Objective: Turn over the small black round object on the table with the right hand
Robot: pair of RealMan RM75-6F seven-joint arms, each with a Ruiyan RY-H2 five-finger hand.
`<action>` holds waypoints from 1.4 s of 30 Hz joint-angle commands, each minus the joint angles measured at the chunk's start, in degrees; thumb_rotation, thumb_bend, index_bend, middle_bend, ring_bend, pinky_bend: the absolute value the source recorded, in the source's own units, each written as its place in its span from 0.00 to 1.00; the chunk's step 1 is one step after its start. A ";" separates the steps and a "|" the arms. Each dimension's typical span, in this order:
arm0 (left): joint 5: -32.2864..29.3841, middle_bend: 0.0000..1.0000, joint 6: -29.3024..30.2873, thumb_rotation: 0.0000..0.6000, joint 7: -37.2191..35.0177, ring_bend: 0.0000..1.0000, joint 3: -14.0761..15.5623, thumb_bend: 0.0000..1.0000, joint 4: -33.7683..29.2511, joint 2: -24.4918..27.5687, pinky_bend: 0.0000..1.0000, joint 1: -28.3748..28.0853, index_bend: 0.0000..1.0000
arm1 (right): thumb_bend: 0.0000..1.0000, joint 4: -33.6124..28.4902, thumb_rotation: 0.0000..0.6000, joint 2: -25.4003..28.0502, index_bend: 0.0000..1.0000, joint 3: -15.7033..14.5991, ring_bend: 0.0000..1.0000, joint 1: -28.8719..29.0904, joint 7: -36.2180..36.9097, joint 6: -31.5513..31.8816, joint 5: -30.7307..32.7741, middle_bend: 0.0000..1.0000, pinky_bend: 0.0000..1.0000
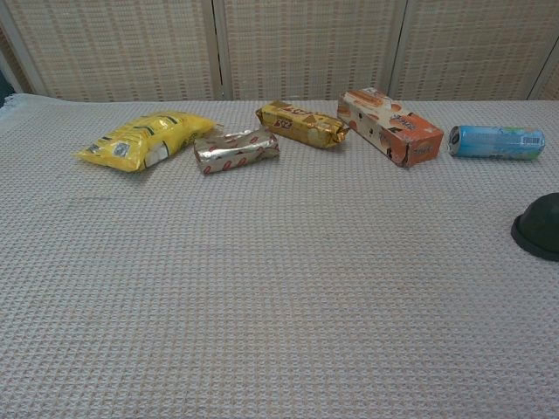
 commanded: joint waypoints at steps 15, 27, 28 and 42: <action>-0.12 0.15 -0.27 1.00 -0.40 0.21 -0.09 0.53 0.51 -0.15 0.54 -0.21 0.50 | 0.18 3.64 1.00 -3.32 0.00 1.11 0.00 -1.44 2.00 6.29 -4.68 0.00 0.01; 1.44 0.15 3.41 1.00 -0.68 0.21 -0.48 0.53 1.86 -1.44 0.53 0.65 0.50 | 0.18 7.77 1.00 -6.05 0.00 3.24 0.00 -2.08 2.49 10.15 -6.10 0.00 0.01; 1.51 0.15 3.46 1.00 -0.52 0.21 -0.46 0.53 1.97 -1.60 0.53 0.64 0.50 | 0.18 7.79 1.00 -5.88 0.00 3.70 0.00 -1.66 2.48 9.33 -5.29 0.00 0.01; 2.46 0.15 6.16 1.00 -0.62 0.19 -0.94 0.53 3.75 -3.31 0.52 1.00 0.50 | 0.18 6.75 1.00 -2.68 0.00 8.76 0.00 9.39 3.99 -12.81 9.96 0.00 0.01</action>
